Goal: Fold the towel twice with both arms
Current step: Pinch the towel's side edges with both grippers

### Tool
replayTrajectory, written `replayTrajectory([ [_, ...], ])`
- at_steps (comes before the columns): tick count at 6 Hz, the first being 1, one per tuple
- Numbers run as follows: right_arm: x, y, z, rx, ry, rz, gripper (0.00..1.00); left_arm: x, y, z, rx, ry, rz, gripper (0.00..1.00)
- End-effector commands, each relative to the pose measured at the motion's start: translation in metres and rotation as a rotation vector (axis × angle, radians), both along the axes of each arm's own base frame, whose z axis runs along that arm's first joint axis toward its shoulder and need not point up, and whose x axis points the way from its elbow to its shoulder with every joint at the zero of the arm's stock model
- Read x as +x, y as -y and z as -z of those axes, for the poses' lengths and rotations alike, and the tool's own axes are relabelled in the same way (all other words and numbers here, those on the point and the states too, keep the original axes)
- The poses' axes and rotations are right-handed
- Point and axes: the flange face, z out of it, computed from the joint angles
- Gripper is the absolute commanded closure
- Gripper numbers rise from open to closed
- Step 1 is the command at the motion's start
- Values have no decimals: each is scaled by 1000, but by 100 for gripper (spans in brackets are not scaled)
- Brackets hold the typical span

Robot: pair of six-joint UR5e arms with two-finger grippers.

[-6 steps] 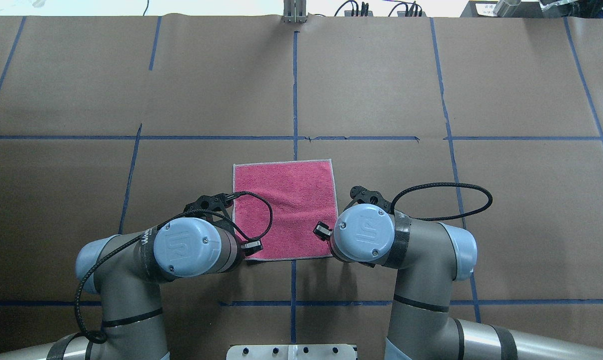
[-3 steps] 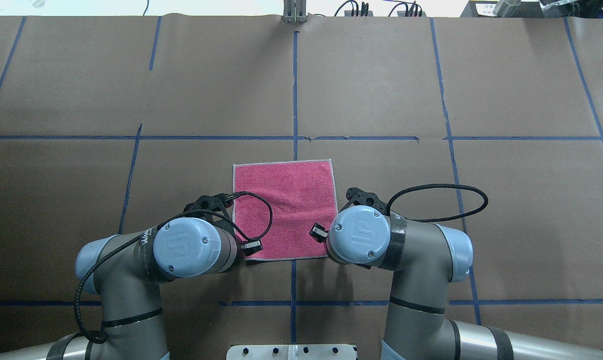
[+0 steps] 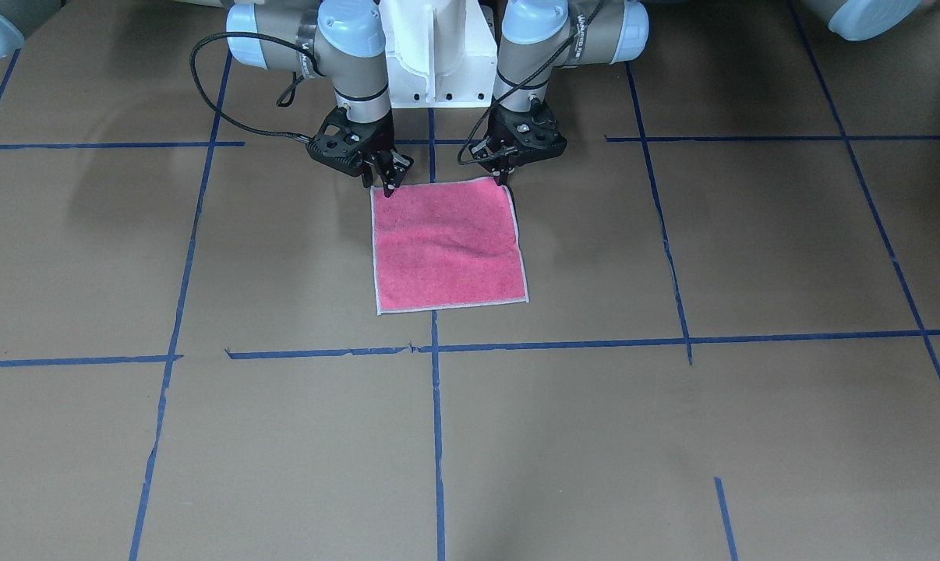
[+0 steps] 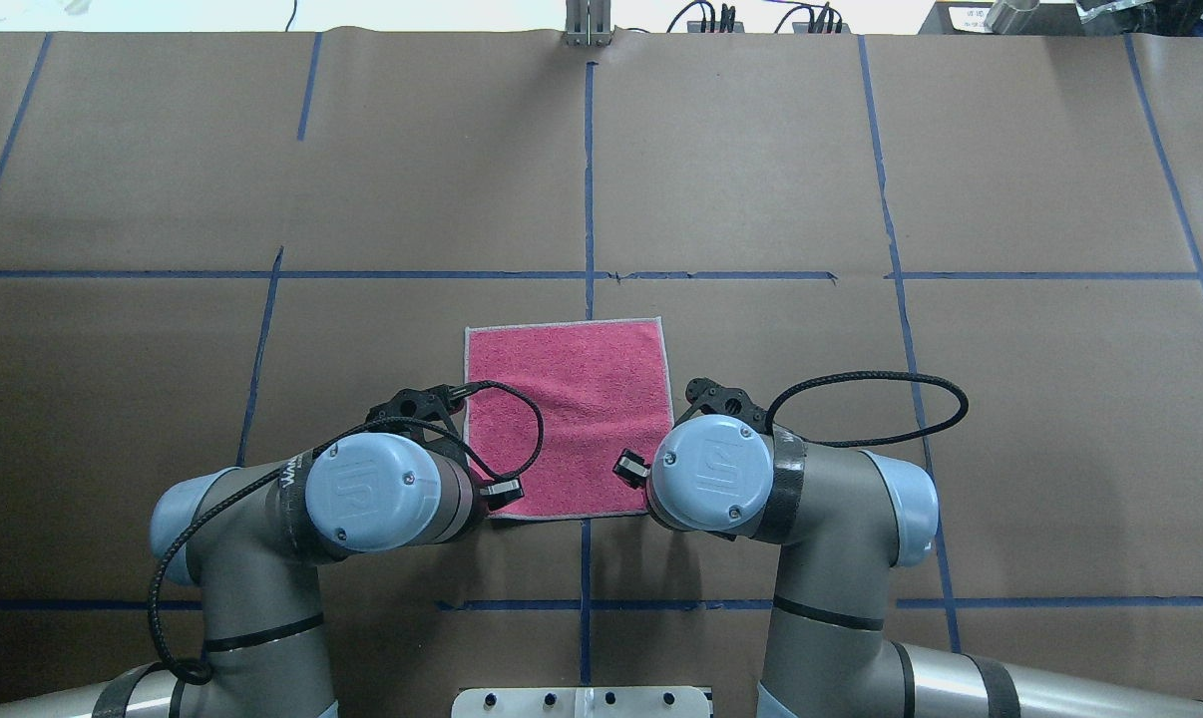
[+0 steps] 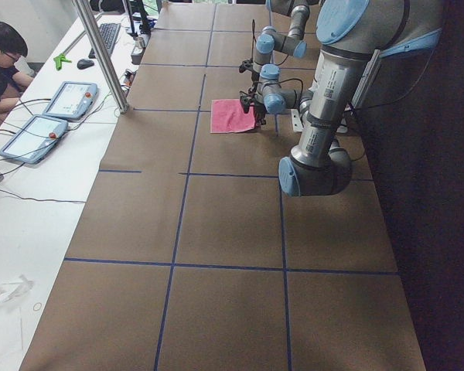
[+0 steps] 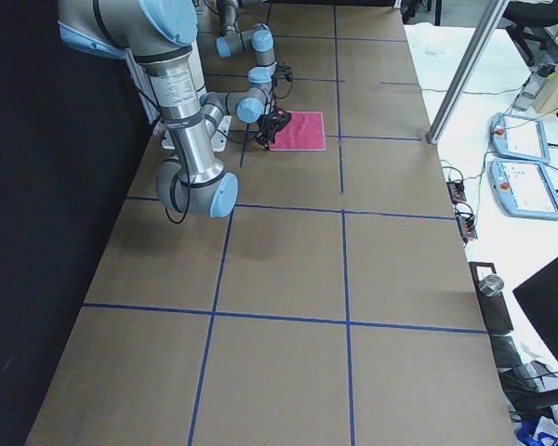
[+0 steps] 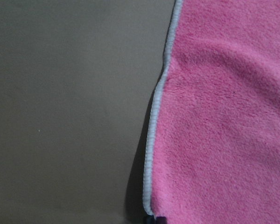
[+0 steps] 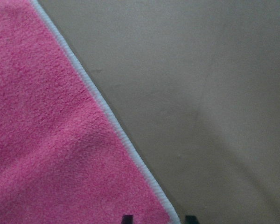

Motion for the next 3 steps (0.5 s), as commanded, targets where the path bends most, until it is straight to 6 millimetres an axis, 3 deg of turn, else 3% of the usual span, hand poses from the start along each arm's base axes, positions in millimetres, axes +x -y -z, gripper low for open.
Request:
replayTrajectory([
  [1, -3, 1, -5, -1, -11, -1, 52, 0, 0, -1, 0, 1, 0, 100],
  [2, -3, 1, -5, -1, -11, -1, 62, 0, 0, -1, 0, 1, 0, 100],
  [3, -3, 0, -4, 0, -9, 2, 93, 0, 0, -1, 0, 1, 0, 100],
])
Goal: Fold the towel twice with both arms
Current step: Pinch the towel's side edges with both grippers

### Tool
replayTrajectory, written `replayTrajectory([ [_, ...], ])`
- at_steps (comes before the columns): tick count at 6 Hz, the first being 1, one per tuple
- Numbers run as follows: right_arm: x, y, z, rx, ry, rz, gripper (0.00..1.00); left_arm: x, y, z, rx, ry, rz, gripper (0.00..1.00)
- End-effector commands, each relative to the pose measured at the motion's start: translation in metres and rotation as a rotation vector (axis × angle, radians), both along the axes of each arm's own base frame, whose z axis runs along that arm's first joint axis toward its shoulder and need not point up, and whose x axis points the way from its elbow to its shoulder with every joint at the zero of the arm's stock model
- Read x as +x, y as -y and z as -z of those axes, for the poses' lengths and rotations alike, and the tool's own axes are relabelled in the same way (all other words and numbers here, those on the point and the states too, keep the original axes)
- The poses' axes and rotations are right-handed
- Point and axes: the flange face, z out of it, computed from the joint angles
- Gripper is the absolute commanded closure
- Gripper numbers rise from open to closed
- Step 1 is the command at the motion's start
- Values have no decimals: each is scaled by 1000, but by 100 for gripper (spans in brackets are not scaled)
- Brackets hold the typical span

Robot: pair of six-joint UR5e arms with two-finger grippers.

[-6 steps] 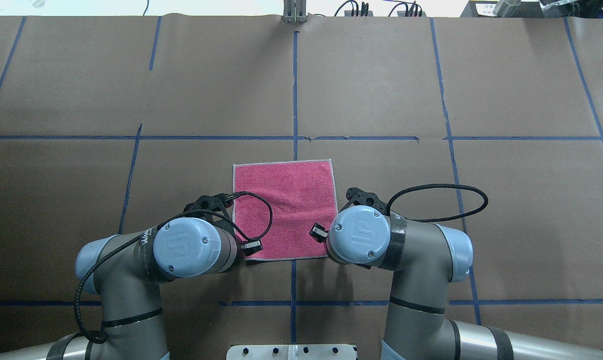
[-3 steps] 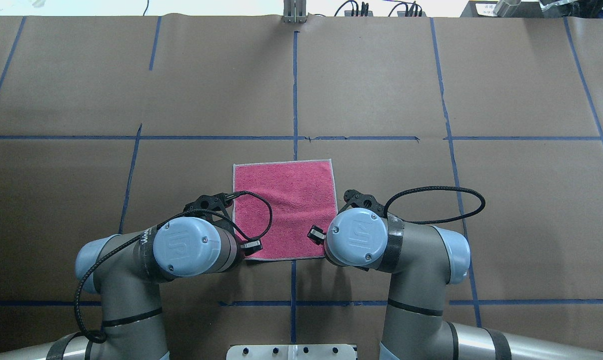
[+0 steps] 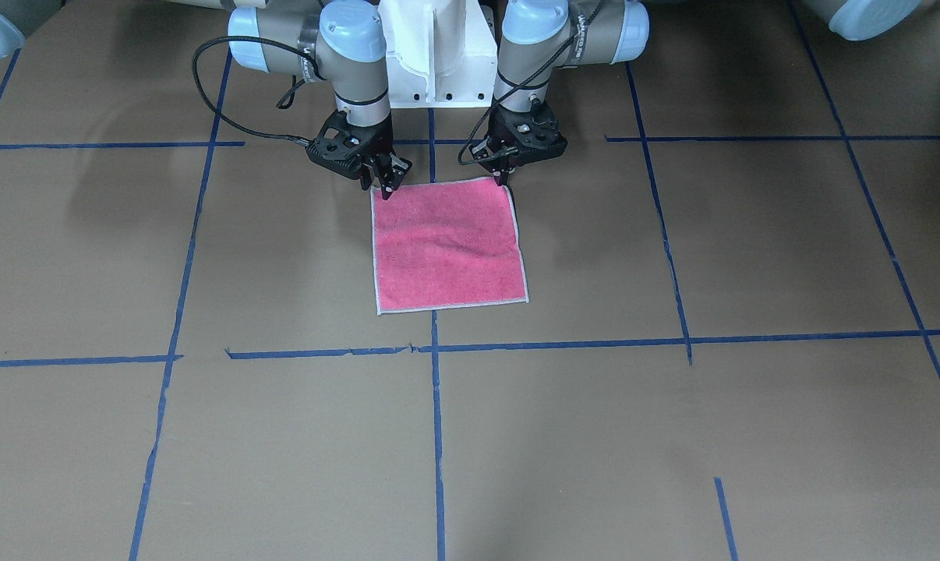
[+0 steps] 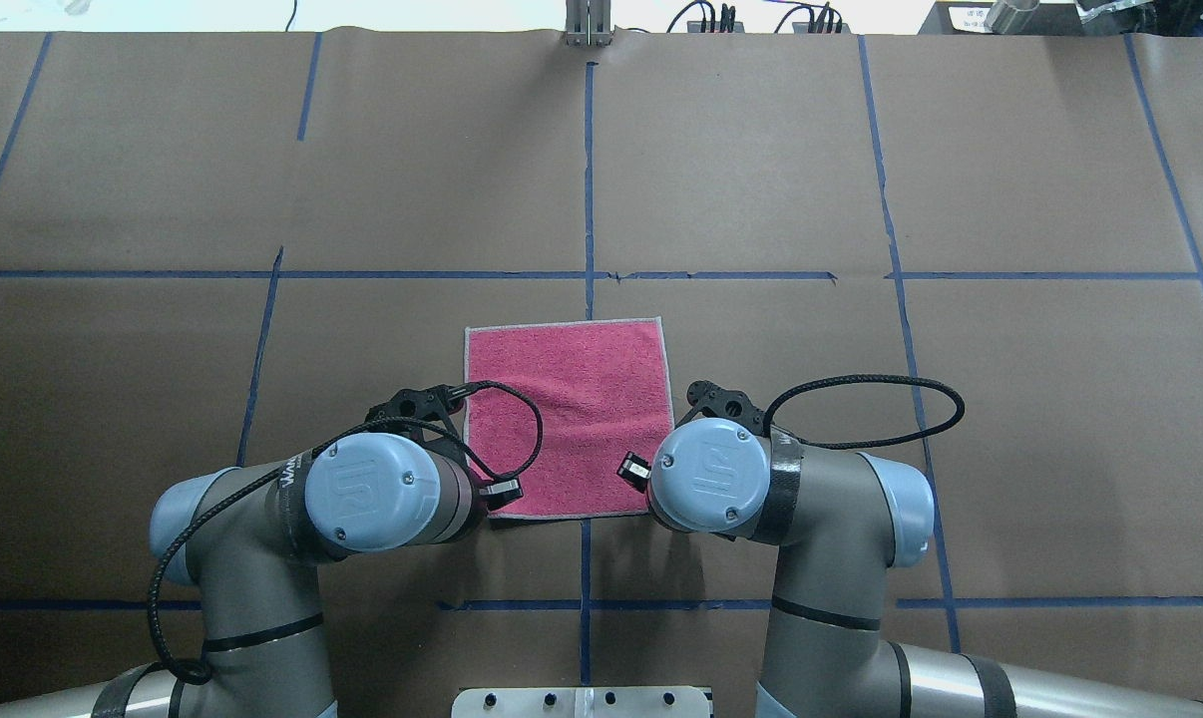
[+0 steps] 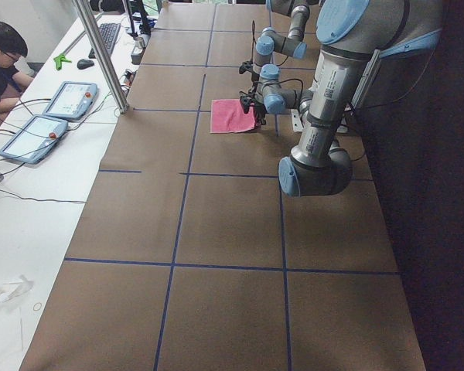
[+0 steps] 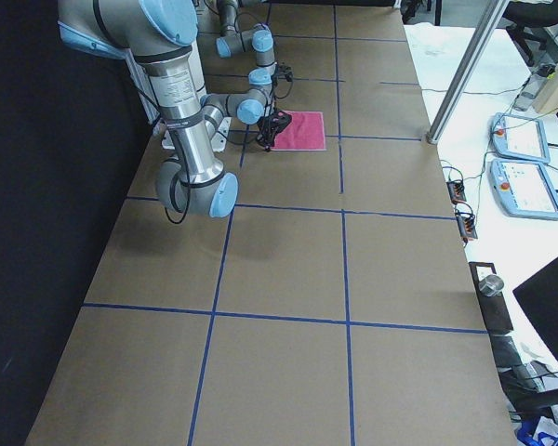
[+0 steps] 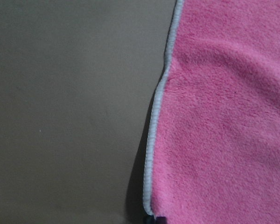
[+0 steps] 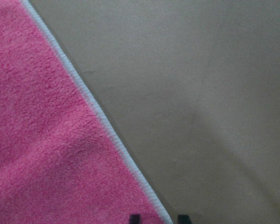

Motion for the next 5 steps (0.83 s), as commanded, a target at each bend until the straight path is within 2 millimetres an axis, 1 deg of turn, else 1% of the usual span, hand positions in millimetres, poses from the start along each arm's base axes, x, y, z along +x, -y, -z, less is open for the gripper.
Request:
replayTrajectory([
  [1, 0, 0, 2, 6, 3, 7, 96, 0, 0, -1, 0, 2, 0, 100],
  [2, 4, 1, 6, 18, 10, 14, 97, 0, -1, -1, 1, 2, -2, 100],
  [3, 12, 2, 16, 26, 32, 13, 97, 1, -1, 1, 1, -1, -4, 100],
  [4, 37, -1, 40, 37, 85, 9, 97, -6, -3, 12, -2, -23, -13, 100],
  [5, 61, -4, 61, 45, 110, 4, 97, -30, 1, 33, -32, -77, -40, 100],
])
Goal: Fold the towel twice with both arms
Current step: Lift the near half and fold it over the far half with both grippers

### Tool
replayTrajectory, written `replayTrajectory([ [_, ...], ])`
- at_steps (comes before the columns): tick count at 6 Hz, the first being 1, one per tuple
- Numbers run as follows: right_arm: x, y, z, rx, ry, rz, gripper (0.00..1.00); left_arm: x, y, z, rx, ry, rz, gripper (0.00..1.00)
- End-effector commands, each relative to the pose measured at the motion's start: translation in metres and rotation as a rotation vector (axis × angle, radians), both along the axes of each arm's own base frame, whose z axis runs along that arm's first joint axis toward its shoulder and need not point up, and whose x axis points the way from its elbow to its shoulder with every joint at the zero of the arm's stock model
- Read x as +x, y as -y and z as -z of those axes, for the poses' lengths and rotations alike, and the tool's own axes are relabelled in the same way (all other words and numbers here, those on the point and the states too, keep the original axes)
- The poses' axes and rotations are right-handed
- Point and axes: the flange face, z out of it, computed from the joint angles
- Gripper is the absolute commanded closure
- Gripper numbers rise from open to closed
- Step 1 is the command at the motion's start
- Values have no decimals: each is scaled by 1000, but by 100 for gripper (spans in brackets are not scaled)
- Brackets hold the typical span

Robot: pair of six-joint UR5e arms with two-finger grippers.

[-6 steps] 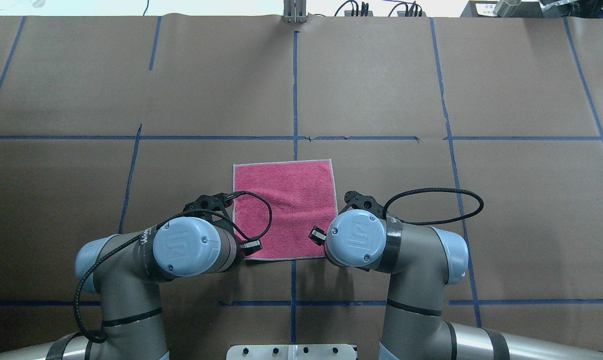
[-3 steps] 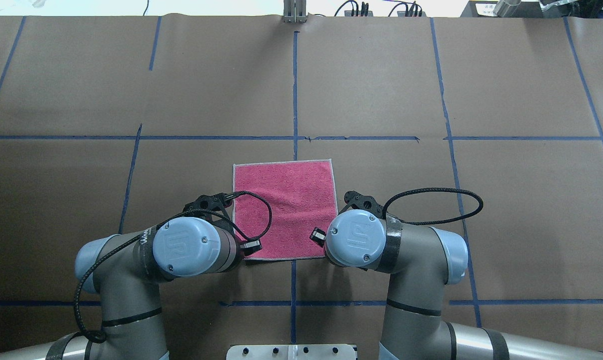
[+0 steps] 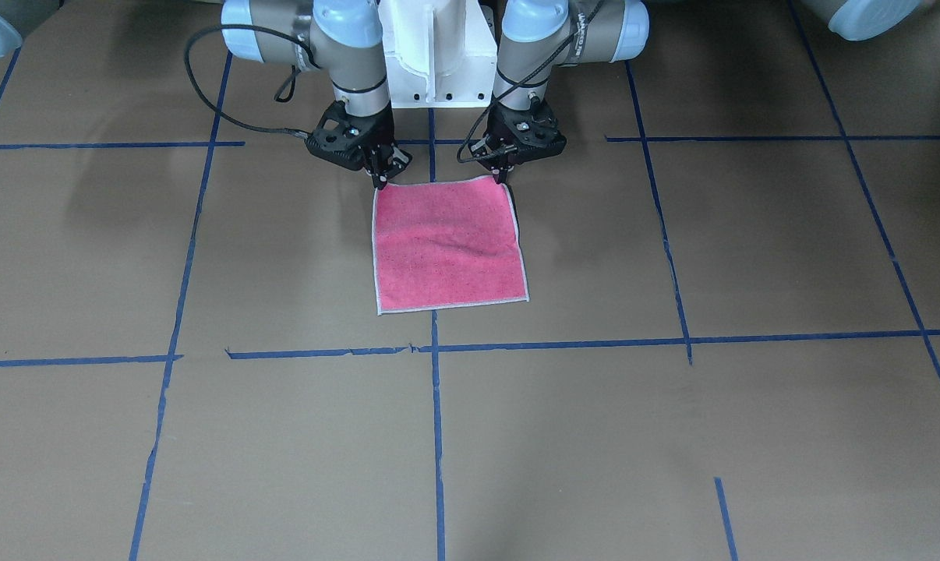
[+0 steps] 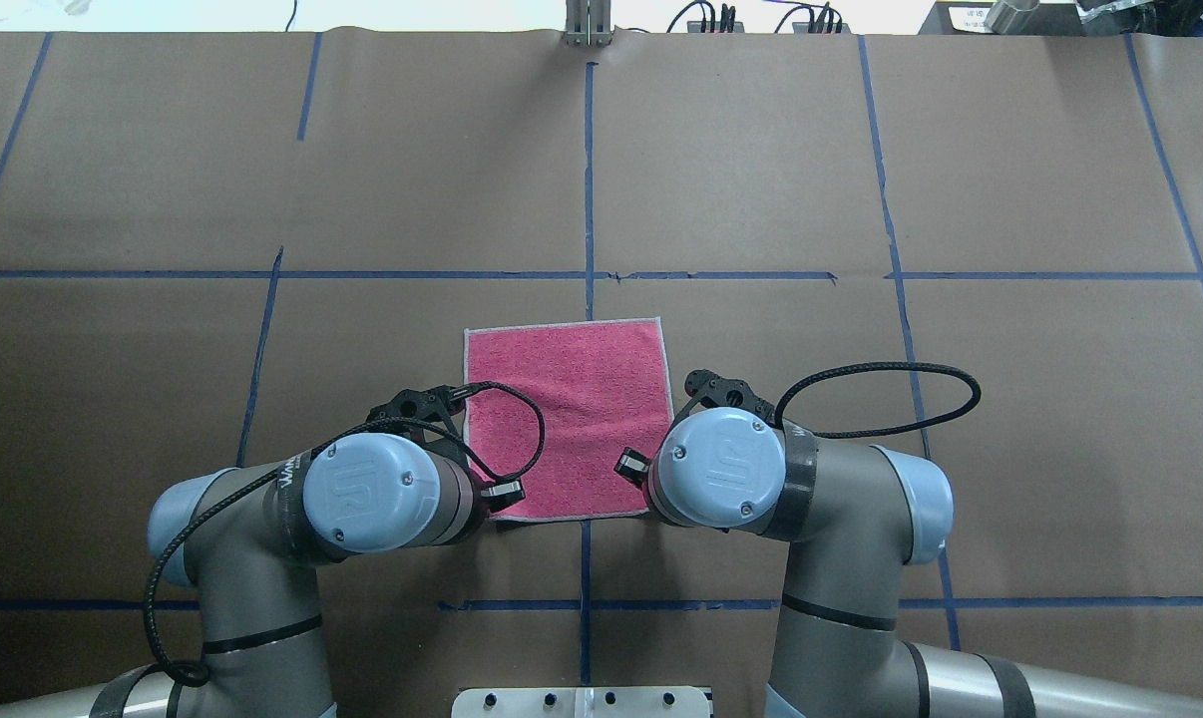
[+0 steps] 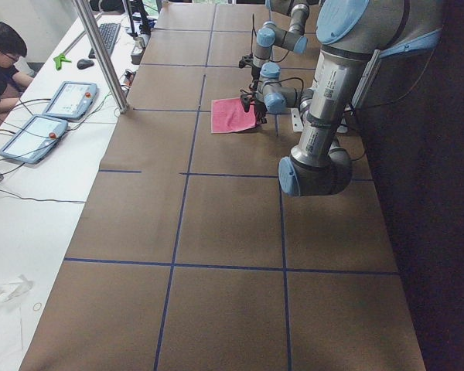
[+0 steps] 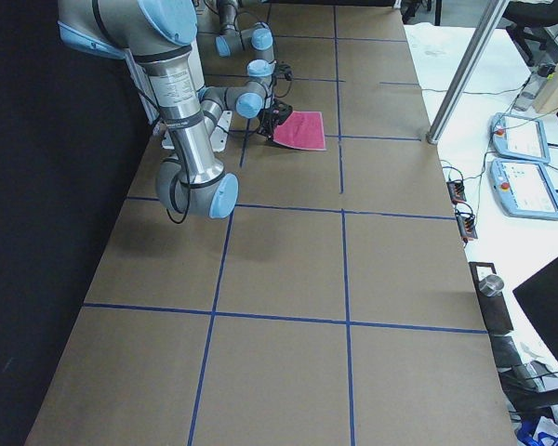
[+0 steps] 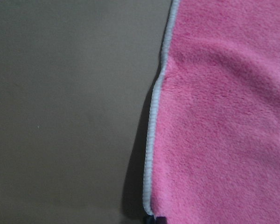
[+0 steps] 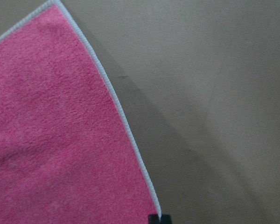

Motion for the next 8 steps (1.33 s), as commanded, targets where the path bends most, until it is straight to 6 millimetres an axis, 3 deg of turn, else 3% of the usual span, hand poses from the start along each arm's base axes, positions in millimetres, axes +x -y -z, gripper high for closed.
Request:
replayTrajectory([
  [1, 45, -12, 38, 3, 22, 0, 97, -44, 3, 38, -43, -59, -35, 100],
  [2, 46, -13, 36, 0, 14, 2, 97, -57, 4, 50, -46, -73, -34, 100],
  [4, 23, 2, 11, -11, -53, -11, 97, -55, 29, 51, -42, -66, 3, 100],
  [6, 16, 51, 0, 4, -92, -54, 97, -15, 84, 47, -13, 6, 20, 100],
  [8, -5, 103, 3, 11, -54, -111, 97, -11, 131, 15, 16, 54, 37, 100],
])
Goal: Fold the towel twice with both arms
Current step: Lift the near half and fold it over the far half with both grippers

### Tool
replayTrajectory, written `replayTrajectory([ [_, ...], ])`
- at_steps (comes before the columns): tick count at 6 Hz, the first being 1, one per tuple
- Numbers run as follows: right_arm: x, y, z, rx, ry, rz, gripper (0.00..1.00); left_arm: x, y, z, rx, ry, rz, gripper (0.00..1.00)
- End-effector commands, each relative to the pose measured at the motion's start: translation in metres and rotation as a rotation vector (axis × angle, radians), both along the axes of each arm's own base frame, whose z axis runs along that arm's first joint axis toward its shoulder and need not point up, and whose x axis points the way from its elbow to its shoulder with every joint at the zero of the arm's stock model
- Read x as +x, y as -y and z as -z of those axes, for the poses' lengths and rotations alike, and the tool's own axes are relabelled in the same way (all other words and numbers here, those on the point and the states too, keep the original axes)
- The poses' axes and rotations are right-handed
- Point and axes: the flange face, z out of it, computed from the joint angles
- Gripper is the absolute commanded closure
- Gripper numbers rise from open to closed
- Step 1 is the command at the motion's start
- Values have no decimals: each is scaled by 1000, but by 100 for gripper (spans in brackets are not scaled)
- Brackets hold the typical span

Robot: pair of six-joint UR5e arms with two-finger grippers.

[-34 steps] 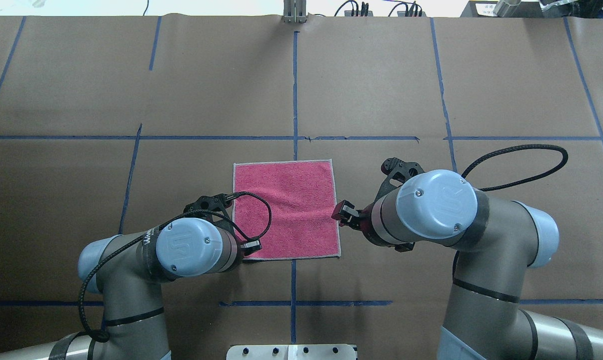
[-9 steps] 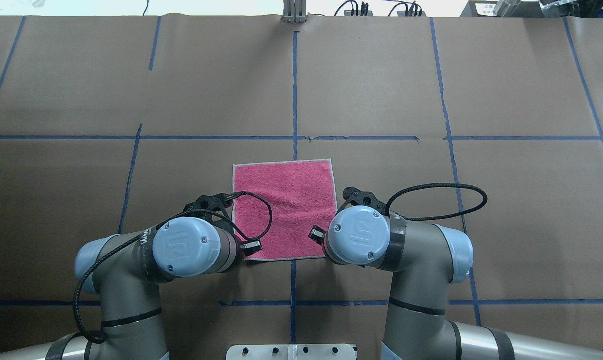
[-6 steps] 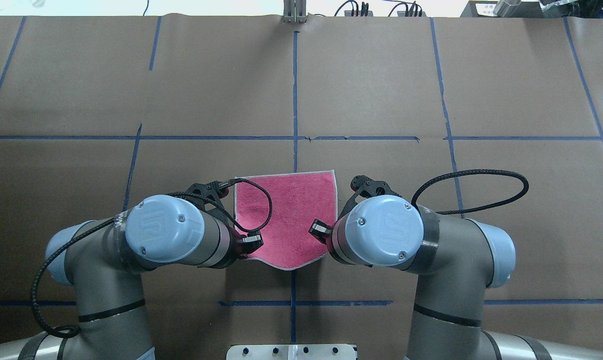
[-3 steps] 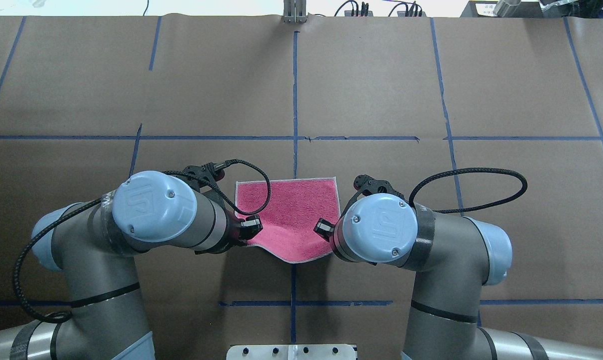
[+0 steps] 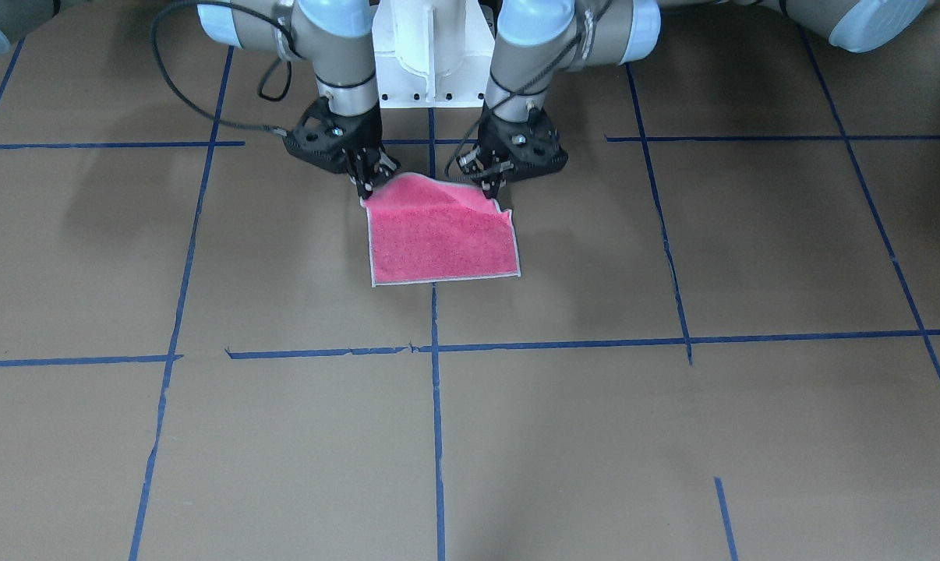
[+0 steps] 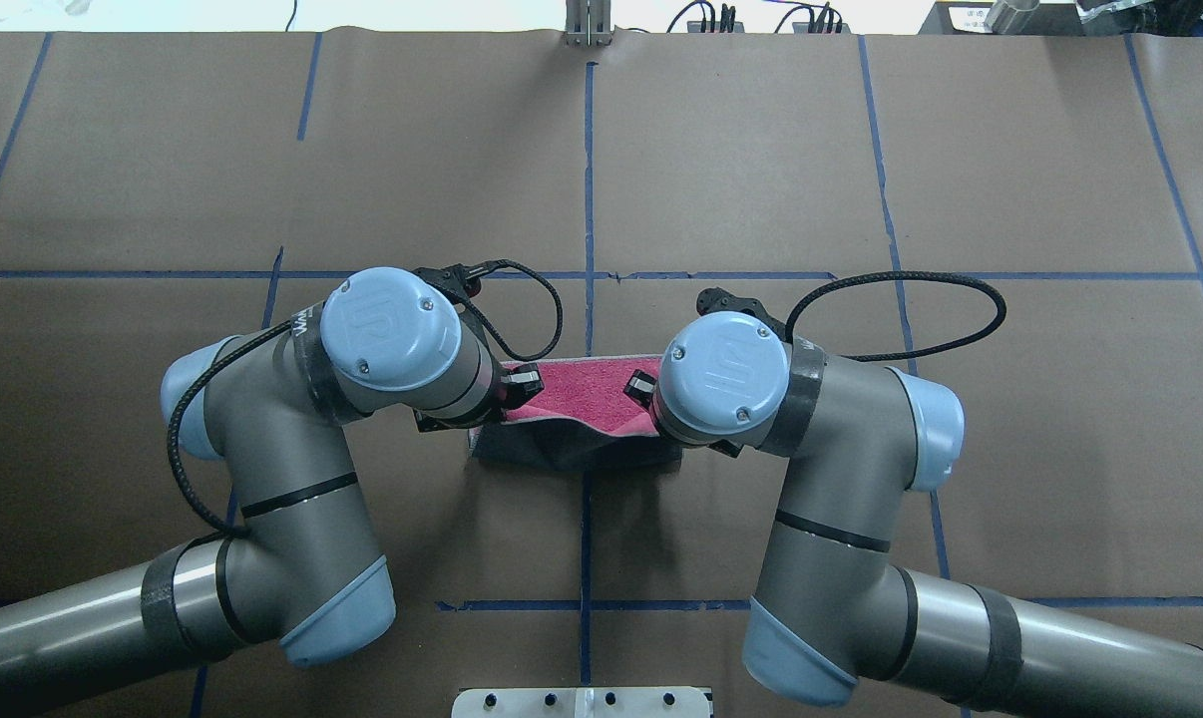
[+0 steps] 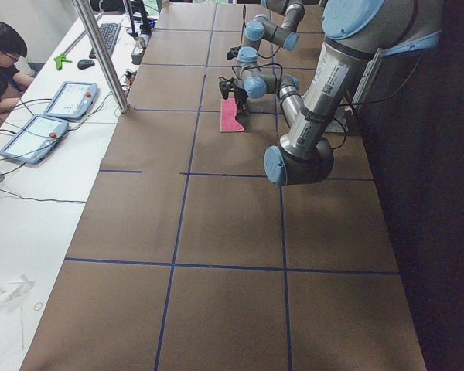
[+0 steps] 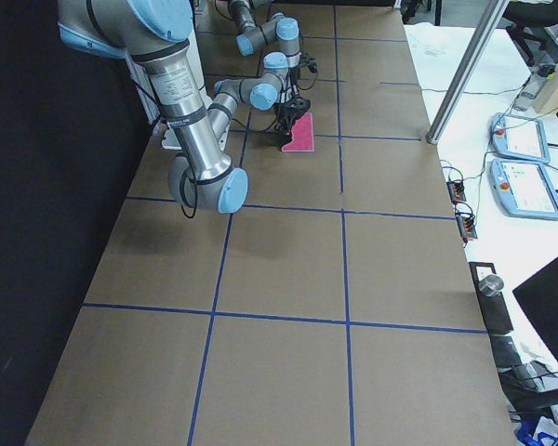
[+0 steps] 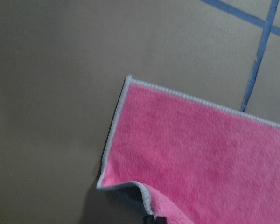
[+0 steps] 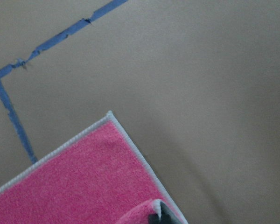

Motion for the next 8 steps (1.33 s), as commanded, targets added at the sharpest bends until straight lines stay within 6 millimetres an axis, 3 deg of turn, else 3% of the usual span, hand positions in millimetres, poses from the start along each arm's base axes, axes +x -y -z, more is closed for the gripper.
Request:
replayTrajectory([
  [1, -13, 35, 1, 3, 7, -36, 97, 7, 33, -26, 18, 23, 13, 100],
  [4, -16, 45, -8, -3, -16, -40, 96, 11, 38, -35, 21, 40, 6, 100],
  [5, -12, 54, -11, -8, -23, -56, 67, 4, 48, -37, 18, 45, 24, 57],
  [6, -18, 74, -19, 26, -69, -19, 1, -1, 71, -38, 43, 65, 26, 1],
  [7, -11, 102, -18, 3, -71, -5, 0, -18, 96, -36, 57, 70, 36, 0],
  [8, 6, 118, -12, -11, -41, 53, 0, -30, 101, -33, 32, 26, -49, 0],
])
